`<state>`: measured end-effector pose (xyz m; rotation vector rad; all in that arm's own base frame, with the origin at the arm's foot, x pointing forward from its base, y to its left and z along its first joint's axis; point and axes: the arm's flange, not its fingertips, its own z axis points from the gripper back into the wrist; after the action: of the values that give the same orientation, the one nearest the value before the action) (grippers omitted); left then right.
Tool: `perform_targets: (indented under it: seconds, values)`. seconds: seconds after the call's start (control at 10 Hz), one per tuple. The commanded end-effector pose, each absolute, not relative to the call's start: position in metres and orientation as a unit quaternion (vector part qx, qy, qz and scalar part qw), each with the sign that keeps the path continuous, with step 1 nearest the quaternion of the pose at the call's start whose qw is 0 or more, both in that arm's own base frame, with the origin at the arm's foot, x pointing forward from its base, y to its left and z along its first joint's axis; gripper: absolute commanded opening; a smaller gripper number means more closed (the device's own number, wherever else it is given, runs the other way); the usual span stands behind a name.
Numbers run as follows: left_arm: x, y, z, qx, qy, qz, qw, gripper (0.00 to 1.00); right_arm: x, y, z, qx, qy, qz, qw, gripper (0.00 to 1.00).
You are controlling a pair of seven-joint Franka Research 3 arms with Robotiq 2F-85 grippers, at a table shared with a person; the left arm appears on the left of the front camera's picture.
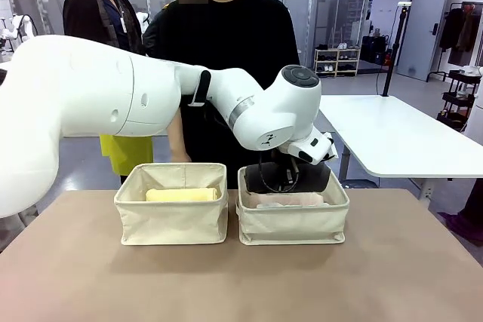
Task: Divide the towels into two baskets.
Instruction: Pick up one hotel-folded towel from the bottom of the table and place it in the Fabric basket indicated by the person.
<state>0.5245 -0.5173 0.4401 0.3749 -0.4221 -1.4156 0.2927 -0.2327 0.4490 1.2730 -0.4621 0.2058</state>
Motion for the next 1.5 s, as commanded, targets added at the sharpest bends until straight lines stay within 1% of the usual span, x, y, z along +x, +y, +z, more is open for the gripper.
perform_targets:
  seconds: [0.0,0.5,0.6,1.0,1.2,1.3,1.4]
  values:
    - [0.519,-0.51,0.44,0.191,-0.206,-0.63,0.724,0.61,0.291,-0.232,0.453,0.591,-0.216,0.096,0.771,1.0]
    - [0.518,-0.509,0.44,0.196,-0.207,-0.625,0.727,0.91,0.291,-0.232,0.453,0.591,-0.216,0.096,0.771,1.0]
    - [0.517,-0.509,0.44,0.198,-0.206,-0.626,0.726,1.0,0.291,-0.232,0.453,0.591,-0.216,0.096,0.771,1.0]
    - [0.514,-0.507,0.443,0.194,-0.211,-0.621,0.729,1.0,0.291,-0.232,0.453,0.591,-0.216,0.096,0.771,1.0]
    - [0.506,-0.506,0.45,0.178,-0.216,-0.623,0.73,1.0,0.291,-0.232,0.453,0.591,-0.216,0.096,0.771,1.0]
    - [0.526,-0.515,0.444,0.182,-0.2,-0.631,0.727,1.0,0.291,-0.232,0.453,0.591,-0.216,0.096,0.771,1.0]
    - [0.526,-0.515,0.444,0.182,-0.2,-0.631,0.727,1.0,0.291,-0.232,0.453,0.591,-0.216,0.096,0.771,1.0]
